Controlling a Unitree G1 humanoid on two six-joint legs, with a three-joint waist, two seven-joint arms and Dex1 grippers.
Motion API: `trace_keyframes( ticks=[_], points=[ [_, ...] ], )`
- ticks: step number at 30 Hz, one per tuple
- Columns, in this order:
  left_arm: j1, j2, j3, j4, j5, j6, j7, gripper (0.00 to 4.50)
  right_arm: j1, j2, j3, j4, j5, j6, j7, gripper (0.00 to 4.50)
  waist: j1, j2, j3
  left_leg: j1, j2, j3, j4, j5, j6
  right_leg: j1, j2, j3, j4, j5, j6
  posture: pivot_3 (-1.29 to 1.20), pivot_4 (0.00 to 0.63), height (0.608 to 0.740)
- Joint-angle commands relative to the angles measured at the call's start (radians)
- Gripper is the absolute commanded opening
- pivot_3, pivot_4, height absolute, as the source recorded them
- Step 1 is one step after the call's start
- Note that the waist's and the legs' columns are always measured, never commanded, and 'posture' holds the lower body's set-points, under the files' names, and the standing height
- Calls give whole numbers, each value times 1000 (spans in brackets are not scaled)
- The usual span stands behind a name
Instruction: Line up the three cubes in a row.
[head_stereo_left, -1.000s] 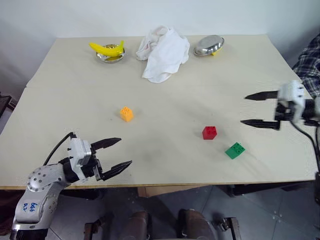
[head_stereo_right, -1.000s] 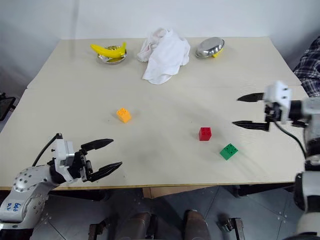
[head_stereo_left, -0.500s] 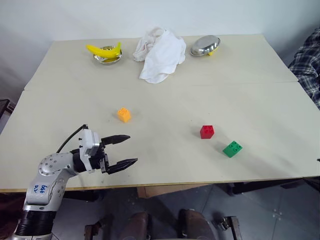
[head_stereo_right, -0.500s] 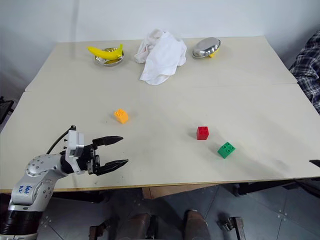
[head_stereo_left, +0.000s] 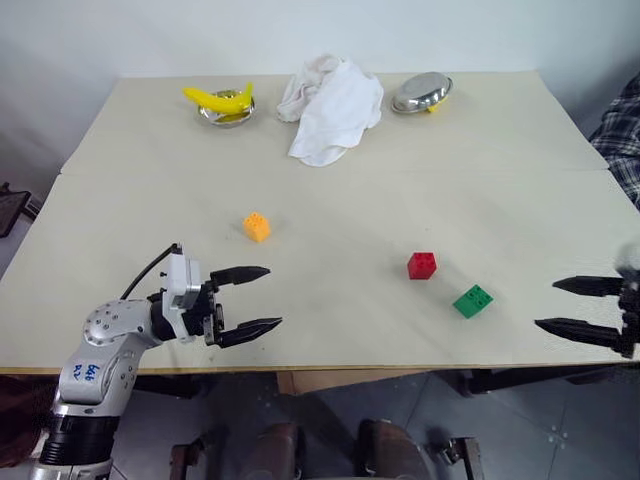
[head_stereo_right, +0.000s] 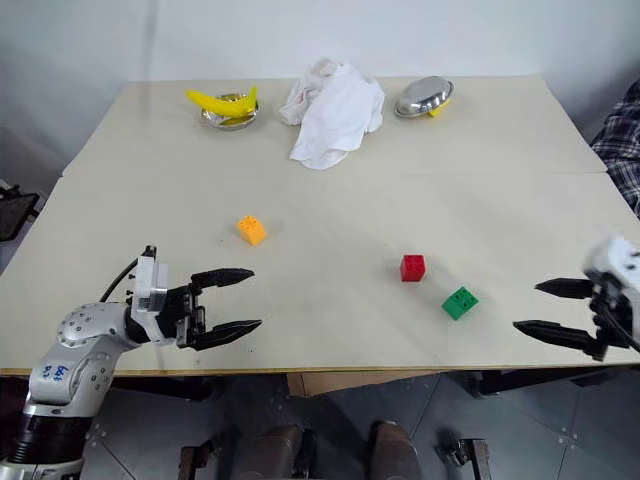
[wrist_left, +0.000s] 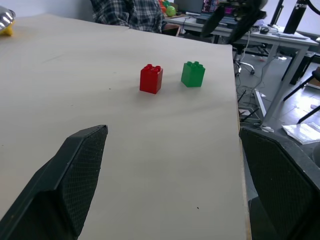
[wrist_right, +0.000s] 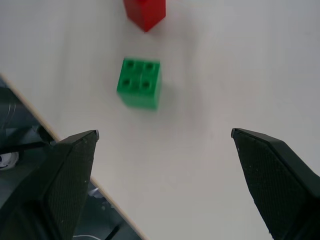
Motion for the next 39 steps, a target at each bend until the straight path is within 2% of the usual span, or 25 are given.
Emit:
trace_keyframes(
  ticks=[1, 5, 10, 17, 26, 30, 34, 39],
  points=[
    [14, -12, -24, -53, 0, -18, -1, 4500, -73, -6, 123, -99, 5, 155, -98, 4456, 1, 0, 0, -1, 0, -2, 0, 0, 0, 0, 0, 0, 0, 0, 0, 0, 150, 740],
    [28, -21, -33, -67, 8, -28, 12, 4500, -173, 44, 241, -122, -30, 200, -172, 4456, -2, 0, 0, -2, -1, -2, 0, 0, 0, -1, 0, -1, -2, 0, 0, 0, 150, 740],
    [39, -24, -33, -71, 13, -39, 27, 4500, -284, 112, 358, -76, -121, 168, -237, 4456, -3, 0, 0, -3, -1, -2, 0, 0, 0, -1, 1, -1, -1, 0, 0, 0, 150, 740],
    [53, -19, -24, -84, 13, -44, 47, 4500, -331, 151, 410, -30, -180, 121, -225, 4456, -3, 0, 0, -2, -2, -2, 0, 0, 0, -1, 1, -2, -1, 0, 0, 0, 150, 740],
    [55, -16, -24, -85, 12, -46, 61, 4500, -346, 153, 427, -4, -230, 68, -176, 1594, -4, 0, 0, -2, -2, -2, 0, 0, 0, -1, 1, -2, 0, 0, 0, 0, 150, 740],
    [55, -18, -19, -80, 13, -49, 70, 4500, -382, 137, 437, 25, -232, -25, -66, 1511, -4, 0, 0, -2, -2, -2, 0, 0, 0, -1, 1, -2, 0, 0, 0, 0, 150, 740],
    [73, -10, 1, -68, 11, -57, 71, 4500, -490, 129, 487, 60, -245, -134, 100, 1511, -8, 0, 0, -2, -1, -2, 0, 0, 0, -1, 2, -2, 0, 0, 0, 0, 150, 740],
    [95, -3, 24, -45, 17, -71, 69, 4500, -725, 210, 626, 104, -306, -221, 252, 1511, -16, -1, 0, -2, -1, -2, 0, 0, 0, -1, 2, -2, 0, 0, 0, 0, 150, 740]
  ],
)
